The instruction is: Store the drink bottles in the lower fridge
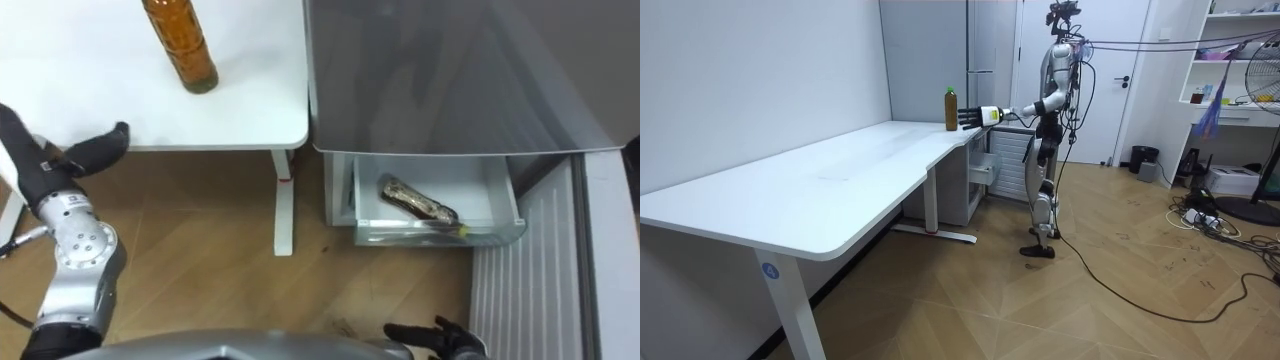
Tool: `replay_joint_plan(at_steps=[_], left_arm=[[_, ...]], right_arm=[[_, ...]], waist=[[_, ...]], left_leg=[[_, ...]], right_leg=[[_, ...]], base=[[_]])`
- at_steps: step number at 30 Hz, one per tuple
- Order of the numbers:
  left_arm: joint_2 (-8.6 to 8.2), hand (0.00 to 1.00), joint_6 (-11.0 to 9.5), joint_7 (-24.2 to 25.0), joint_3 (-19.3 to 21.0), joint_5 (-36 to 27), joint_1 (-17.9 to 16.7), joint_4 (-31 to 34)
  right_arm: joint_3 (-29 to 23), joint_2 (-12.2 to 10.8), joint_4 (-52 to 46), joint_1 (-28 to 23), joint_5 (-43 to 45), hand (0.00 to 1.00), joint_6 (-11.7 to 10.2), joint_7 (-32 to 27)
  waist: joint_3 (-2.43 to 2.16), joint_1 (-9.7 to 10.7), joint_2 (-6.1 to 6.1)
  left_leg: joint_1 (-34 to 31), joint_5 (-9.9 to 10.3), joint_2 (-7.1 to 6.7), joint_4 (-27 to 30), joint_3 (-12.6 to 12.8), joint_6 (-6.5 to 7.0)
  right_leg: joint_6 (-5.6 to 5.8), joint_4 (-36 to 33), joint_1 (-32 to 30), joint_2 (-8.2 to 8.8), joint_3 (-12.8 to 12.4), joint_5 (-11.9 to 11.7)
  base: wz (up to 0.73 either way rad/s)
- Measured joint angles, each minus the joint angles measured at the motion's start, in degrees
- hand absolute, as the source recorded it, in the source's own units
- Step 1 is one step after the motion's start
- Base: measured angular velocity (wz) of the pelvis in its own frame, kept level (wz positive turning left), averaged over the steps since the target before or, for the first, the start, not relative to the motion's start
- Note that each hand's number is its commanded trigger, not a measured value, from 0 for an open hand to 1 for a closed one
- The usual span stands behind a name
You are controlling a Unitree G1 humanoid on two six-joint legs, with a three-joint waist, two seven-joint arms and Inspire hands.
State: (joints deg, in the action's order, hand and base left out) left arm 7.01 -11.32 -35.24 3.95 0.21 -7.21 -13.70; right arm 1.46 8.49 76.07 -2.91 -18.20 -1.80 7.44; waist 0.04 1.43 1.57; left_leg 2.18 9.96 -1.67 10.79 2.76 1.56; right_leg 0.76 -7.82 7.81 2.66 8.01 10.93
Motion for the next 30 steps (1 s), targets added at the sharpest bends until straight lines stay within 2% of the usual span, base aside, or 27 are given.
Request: replay_joint_plan(at_steps=[8,12,16,20,22,26,30], left_arm=[[-0.03,0.0,0.0,3.7,-2.4,-3.9,1.1,2.6],[0.16,0.0,0.0,6.9,-2.7,-9.1,1.3,3.7],[0.17,0.0,0.2,9.5,-3.0,-9.7,1.4,3.7],[0.18,0.0,0.5,13.0,-3.0,-12.0,3.0,3.7],[0.2,0.0,0.7,14.6,-3.0,-13.6,3.5,3.7],[0.79,0.0,2.6,17.4,-2.1,-18.3,5.9,3.7],[1.3,0.0,4.3,19.0,-0.6,-18.8,9.0,3.7]], right_arm=[[1.3,0.0,0.0,1.2,3.5,0.0,0.0,0.8],[1.8,-0.2,-0.3,1.4,4.1,0.0,-0.1,0.4],[1.7,-0.4,-1.1,1.1,5.0,0.0,-0.2,-0.1],[1.6,0.1,-1.5,1.2,5.0,0.0,-0.2,0.4],[1.1,0.2,-1.4,1.1,5.0,0.0,-0.4,0.9],[-0.3,0.1,-1.6,0.7,5.1,0.0,-0.6,1.4],[-2.4,0.0,-2.3,0.2,5.3,0.0,0.0,1.4]], waist=[[0.04,0.2,0.07],[0.07,0.8,0.06],[0.16,1.3,0.06],[0.56,1.5,-0.56],[0.57,1.9,-0.7],[0.42,3.1,-1.01],[0.29,3.3,-1.23]], left_leg=[[0.0,0.1,-0.02,-0.2,0.2,0.02],[0.3,0.1,-0.02,-0.2,0.0,0.02],[0.5,0.1,-0.04,-0.1,-0.1,0.03],[0.3,0.2,-0.02,-0.1,0.2,0.09],[0.2,0.2,-0.03,-0.1,0.3,0.09],[0.0,0.2,-0.02,0.0,0.3,0.09],[0.2,0.2,-0.02,-0.1,0.4,0.09]], right_leg=[[-0.02,0.0,0.1,0.02,0.0,0.0],[-0.02,0.0,0.4,0.02,0.0,0.0],[-0.02,0.0,0.4,0.02,0.0,0.0],[-0.03,-0.2,0.5,0.03,-0.3,0.0],[-0.03,-0.2,0.5,0.02,-0.3,0.0],[-0.03,-0.2,0.3,0.01,-0.4,0.0],[-0.03,-0.2,0.3,-0.01,-0.8,0.0]], base=[[0.0],[0.0],[0.0],[-0.02],[0.0],[0.0],[0.0]])
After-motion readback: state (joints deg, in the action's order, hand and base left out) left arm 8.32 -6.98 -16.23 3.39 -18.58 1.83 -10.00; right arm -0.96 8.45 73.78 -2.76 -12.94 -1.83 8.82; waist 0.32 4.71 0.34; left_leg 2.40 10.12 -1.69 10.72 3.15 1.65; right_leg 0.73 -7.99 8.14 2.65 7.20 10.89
